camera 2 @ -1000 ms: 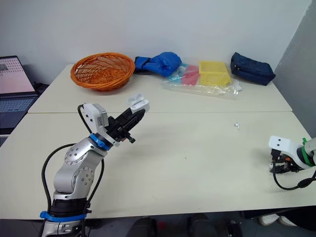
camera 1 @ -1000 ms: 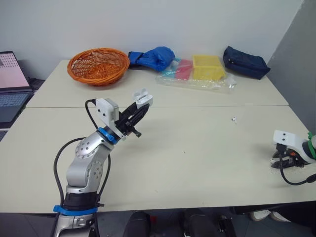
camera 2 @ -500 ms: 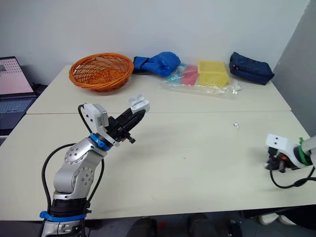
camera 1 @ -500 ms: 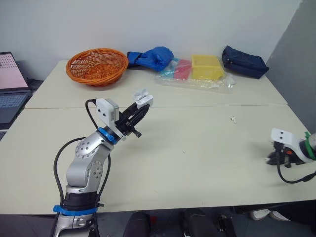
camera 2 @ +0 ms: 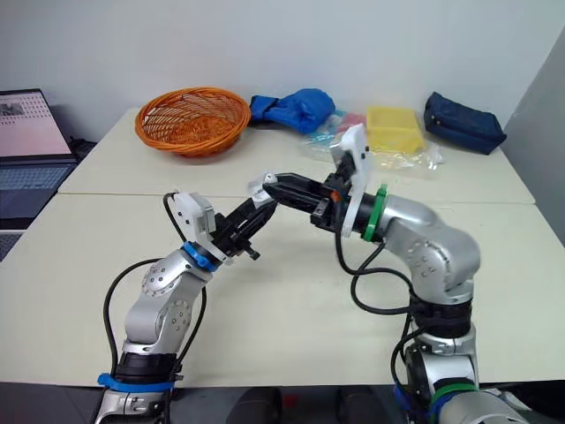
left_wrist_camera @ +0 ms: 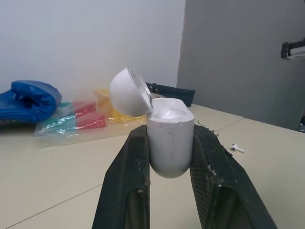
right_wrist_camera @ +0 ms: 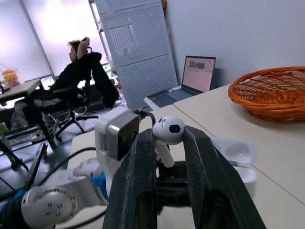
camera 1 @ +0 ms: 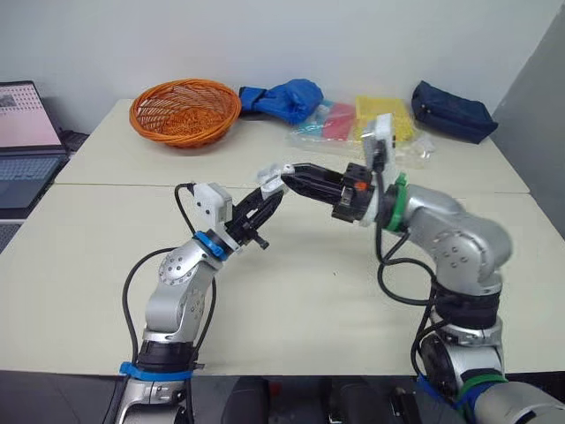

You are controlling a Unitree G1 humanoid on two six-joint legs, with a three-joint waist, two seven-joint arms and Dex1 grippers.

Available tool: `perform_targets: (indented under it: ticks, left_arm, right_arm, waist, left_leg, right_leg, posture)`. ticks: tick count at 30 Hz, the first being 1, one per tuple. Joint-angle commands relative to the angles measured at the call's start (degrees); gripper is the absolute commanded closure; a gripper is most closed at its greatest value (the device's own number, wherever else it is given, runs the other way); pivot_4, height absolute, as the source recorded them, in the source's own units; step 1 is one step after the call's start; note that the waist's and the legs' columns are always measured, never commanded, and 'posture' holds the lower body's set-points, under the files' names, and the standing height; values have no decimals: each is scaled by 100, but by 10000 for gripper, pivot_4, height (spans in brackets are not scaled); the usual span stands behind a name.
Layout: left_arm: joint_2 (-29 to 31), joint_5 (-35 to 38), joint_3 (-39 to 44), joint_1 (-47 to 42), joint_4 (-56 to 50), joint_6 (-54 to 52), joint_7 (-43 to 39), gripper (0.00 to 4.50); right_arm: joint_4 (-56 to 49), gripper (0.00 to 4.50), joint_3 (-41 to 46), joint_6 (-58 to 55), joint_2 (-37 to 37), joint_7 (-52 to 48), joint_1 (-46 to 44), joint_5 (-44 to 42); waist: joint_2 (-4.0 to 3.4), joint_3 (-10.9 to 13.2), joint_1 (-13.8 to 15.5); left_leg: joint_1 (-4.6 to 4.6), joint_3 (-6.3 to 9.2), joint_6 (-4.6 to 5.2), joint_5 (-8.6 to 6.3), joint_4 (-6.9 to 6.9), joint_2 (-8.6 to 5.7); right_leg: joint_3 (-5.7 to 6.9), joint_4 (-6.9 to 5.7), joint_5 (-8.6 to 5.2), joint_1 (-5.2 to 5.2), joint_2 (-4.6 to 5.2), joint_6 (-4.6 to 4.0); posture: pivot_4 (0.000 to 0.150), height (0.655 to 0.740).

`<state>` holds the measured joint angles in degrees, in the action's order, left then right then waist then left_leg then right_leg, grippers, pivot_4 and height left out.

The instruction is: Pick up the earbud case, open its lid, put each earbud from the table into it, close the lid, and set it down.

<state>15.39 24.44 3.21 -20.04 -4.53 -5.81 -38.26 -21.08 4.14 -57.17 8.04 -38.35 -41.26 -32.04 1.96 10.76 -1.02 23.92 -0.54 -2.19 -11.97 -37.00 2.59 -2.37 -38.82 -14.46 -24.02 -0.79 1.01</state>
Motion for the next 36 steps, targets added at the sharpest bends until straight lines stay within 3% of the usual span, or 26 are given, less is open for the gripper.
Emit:
perform_targets:
  ticks: [1,9,36]
  left_arm:
    - [-61,-27,-8,-251,-28,220,-17,37574]
    - [-89,-98,-145,-388,28,354,-114,37574]
    - [-55,-10,-165,-368,-73,305,-209,37574]
  right_arm:
    - [42,40653,-48,417,-289,584,-206,90]
    - [522,40653,-526,1035,-659,1137,-231,416]
    - [619,40653,-941,1111,-227,1275,39,400]
  waist:
    - [0,0,-31]
    - [0,0,-77]
    - [0,0,-79]
  left_leg:
    - [3,-10,1,0,-1,-3]
    - [-3,7,1,0,10,12]
    - [-1,-2,1,0,11,10]
  right_leg:
    - [-8,-2,3,-6,0,5]
    - [-4,-11,-3,-11,-24,-10]
    - [-3,-7,-4,-12,-20,-9]
  posture:
    - [1500,7400]
    - [1500,7400]
    - [1500,7400]
